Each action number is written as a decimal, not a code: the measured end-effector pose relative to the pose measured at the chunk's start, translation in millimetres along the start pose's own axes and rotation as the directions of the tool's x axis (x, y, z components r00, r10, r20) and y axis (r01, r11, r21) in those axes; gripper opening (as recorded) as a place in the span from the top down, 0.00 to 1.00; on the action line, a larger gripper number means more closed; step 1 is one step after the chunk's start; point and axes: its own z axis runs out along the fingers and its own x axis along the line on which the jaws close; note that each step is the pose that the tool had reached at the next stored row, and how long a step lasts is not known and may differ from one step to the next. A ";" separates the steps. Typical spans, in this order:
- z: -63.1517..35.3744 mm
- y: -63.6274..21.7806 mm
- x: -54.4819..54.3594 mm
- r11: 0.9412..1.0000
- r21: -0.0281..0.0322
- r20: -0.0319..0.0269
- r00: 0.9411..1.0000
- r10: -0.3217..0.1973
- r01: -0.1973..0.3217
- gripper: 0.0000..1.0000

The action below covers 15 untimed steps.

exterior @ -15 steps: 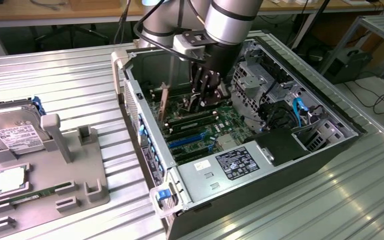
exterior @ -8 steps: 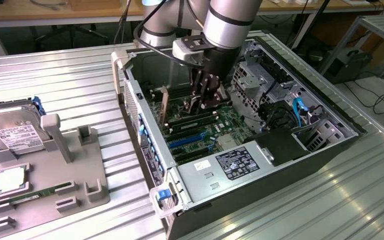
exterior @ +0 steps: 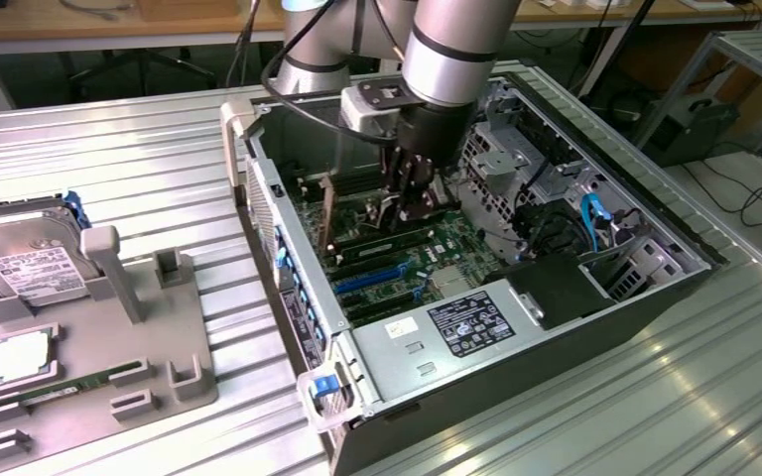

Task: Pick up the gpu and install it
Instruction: 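Insert the gpu into the slot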

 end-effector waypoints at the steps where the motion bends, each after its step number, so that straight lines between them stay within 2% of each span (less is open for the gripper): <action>1: 0.8 0.0 2.5 1.000 0.006 0.004 1.000 0.000 0.000 0.73; 2: 0.9 0.3 3.5 1.000 0.015 0.005 1.000 -0.001 0.001 0.73; 3: 1.2 0.5 4.1 1.000 0.020 0.007 1.000 -0.002 0.002 0.73; 4: 1.6 0.7 4.7 1.000 0.023 0.009 1.000 -0.006 0.006 0.73; 6: 3.1 1.8 7.2 1.000 0.022 0.017 1.000 -0.012 0.012 0.73; 9: 3.7 2.4 12.9 1.000 0.024 0.019 1.000 -0.019 0.019 0.73; 10: 4.0 2.5 13.8 0.999 0.028 0.020 1.000 -0.022 0.021 0.73; 13: 4.6 3.2 13.9 0.998 0.054 0.020 0.999 -0.027 0.025 0.73; 14: 5.3 3.4 13.9 0.998 0.061 0.020 0.999 -0.027 0.026 0.73; 15: 6.4 4.2 14.1 0.998 0.063 0.020 0.999 -0.027 0.026 0.73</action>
